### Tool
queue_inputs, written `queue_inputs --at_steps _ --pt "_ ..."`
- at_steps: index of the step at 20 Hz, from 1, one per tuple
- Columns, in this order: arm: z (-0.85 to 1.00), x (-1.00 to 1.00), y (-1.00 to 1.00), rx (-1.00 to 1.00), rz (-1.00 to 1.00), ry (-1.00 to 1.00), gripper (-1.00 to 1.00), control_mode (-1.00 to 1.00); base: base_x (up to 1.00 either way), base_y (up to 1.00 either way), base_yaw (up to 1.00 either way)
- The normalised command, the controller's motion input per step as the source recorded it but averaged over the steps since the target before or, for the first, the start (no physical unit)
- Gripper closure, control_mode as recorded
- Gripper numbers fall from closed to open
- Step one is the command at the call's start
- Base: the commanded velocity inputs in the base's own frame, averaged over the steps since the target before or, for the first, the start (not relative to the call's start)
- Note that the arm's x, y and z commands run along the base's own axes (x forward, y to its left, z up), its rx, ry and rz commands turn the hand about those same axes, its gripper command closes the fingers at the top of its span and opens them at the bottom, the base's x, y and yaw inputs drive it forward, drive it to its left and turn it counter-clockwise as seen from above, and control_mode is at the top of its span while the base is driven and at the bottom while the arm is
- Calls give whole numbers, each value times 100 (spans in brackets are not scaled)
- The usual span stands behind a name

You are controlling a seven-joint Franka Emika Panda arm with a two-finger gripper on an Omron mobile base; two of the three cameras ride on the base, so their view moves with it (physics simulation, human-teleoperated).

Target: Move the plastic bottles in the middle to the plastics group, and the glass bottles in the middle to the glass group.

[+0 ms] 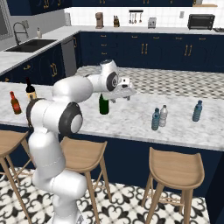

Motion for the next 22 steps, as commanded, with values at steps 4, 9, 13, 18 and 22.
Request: queue_inputs --at_steps 4,9,13,18,22 --pt "30 -2 70 4 0 0 -100 -100 0 0 0" --pt "47 3 50 0 -9 -2 -100 -100 0 0 0" --pt "22 0 41 8 -6 -2 -100 -100 0 0 0" --pt "5 0 27 19 0 -16 -100 -100 0 0 0" --pt "22 18 9 16 0 1 -100 -100 0 0 0"
